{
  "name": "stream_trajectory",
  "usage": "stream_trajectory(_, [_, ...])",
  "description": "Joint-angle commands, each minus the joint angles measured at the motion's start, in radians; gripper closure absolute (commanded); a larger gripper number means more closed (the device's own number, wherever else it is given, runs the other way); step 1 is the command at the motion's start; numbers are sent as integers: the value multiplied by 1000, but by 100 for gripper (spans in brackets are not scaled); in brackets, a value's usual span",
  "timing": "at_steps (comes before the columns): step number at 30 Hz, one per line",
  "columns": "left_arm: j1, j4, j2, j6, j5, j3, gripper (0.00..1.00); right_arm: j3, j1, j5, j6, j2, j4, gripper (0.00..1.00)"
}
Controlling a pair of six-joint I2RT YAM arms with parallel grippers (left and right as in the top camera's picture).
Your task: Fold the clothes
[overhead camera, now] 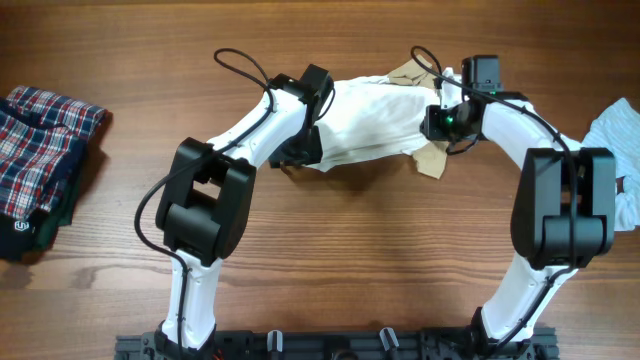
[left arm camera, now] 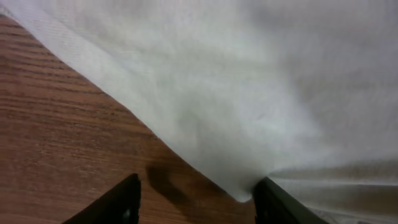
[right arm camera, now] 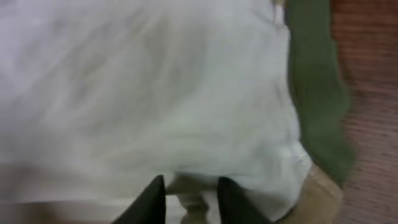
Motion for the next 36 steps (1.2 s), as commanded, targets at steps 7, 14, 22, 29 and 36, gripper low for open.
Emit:
stream_trajectory(7, [14, -44, -72, 60, -14, 313, 30, 230, -2, -17, 4, -54, -190, 41])
stream_trajectory(14, [13, 24, 20, 81, -13, 304, 35, 188, 27, -16, 27, -96, -299, 96])
stream_trajectory(22, [13, 184, 106, 113, 47, 304, 41, 4, 67, 63, 78, -93, -170, 96])
stream_trajectory(29, [13, 282, 174, 137, 48, 304, 40, -105, 67, 75, 92, -91, -68, 96])
stream_trajectory(36, [14, 293, 225, 215, 47, 304, 35, -106, 67, 150, 241, -91, -269, 96])
